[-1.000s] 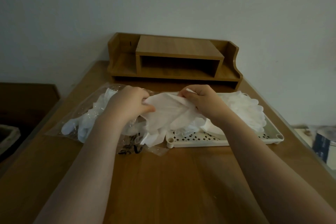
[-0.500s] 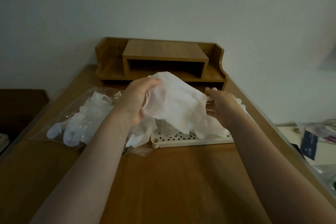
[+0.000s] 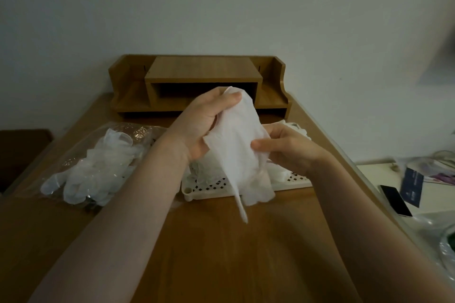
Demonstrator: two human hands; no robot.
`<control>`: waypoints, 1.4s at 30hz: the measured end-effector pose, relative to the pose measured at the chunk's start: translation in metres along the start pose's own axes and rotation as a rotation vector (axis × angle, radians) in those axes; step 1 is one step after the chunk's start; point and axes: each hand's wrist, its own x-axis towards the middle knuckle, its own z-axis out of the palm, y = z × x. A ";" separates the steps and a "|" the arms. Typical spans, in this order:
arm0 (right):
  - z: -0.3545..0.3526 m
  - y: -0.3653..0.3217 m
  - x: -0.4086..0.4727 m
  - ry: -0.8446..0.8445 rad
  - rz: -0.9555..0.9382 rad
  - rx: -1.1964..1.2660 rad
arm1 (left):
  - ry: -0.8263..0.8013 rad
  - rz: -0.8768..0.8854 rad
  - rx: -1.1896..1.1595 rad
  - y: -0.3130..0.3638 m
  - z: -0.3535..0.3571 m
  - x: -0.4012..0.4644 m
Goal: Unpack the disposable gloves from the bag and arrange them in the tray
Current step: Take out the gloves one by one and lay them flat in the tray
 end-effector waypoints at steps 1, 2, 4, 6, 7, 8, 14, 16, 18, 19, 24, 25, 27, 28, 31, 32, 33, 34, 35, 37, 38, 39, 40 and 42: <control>-0.004 0.000 -0.003 -0.002 -0.012 0.054 | 0.011 -0.012 -0.006 -0.001 -0.002 0.002; -0.009 0.000 -0.007 0.012 -0.031 0.110 | 0.036 -0.028 -0.005 -0.003 -0.002 0.004; -0.017 -0.002 -0.013 0.040 -0.052 0.170 | 0.120 -0.067 0.011 -0.006 -0.005 0.008; -0.029 -0.003 -0.019 0.075 -0.037 0.126 | 0.172 -0.118 0.075 -0.011 -0.008 0.012; -0.033 -0.005 -0.021 0.100 -0.012 0.082 | 0.179 -0.136 0.147 -0.014 -0.009 0.013; -0.039 -0.004 -0.022 0.141 0.003 0.014 | 0.188 -0.150 0.224 -0.017 -0.010 0.014; -0.073 -0.004 -0.026 0.292 0.069 -0.215 | 0.263 -0.142 0.285 -0.036 -0.012 0.018; -0.081 -0.007 -0.025 0.200 0.087 -0.137 | 0.244 -0.089 0.375 -0.040 -0.015 0.019; -0.087 -0.015 -0.021 0.075 0.059 0.110 | 0.208 -0.011 0.466 -0.040 -0.018 0.020; -0.089 -0.018 -0.016 0.022 0.075 0.216 | 0.193 0.019 0.504 -0.039 -0.019 0.021; -0.100 -0.009 0.019 0.337 0.393 -0.706 | 0.195 0.001 1.008 -0.043 -0.028 0.032; -0.099 -0.007 0.025 0.375 0.428 -0.871 | 0.207 -0.025 1.062 -0.045 -0.030 0.033; -0.095 -0.001 0.034 0.424 0.430 -0.961 | 0.213 -0.064 1.108 -0.050 -0.033 0.034; -0.095 0.003 0.038 0.454 0.416 -0.964 | 0.205 -0.083 1.117 -0.051 -0.033 0.035; -0.095 0.007 0.045 0.549 0.365 -0.951 | 0.190 -0.145 1.168 -0.052 -0.032 0.036; -0.096 0.009 0.047 0.576 0.351 -0.960 | 0.187 -0.159 1.188 -0.052 -0.031 0.037; -0.096 0.011 0.049 0.594 0.342 -0.977 | 0.187 -0.168 1.202 -0.052 -0.031 0.038; -0.096 0.014 0.050 0.612 0.327 -0.996 | 0.191 -0.182 1.209 -0.051 -0.030 0.039; -0.094 0.016 0.049 0.629 0.301 -1.016 | 0.200 -0.198 1.217 -0.051 -0.030 0.040; -0.089 0.020 0.045 0.647 0.210 -1.081 | 0.226 -0.227 1.258 -0.050 -0.029 0.041; -0.085 0.021 0.041 0.640 0.184 -1.126 | 0.232 -0.236 1.297 -0.051 -0.028 0.041; -0.080 0.020 0.036 0.615 0.182 -1.176 | 0.237 -0.236 1.343 -0.051 -0.027 0.041; -0.075 0.020 0.031 0.564 0.209 -1.233 | 0.243 -0.233 1.388 -0.052 -0.027 0.040; -0.069 0.021 0.025 0.433 0.317 -1.349 | 0.259 -0.224 1.472 -0.054 -0.026 0.038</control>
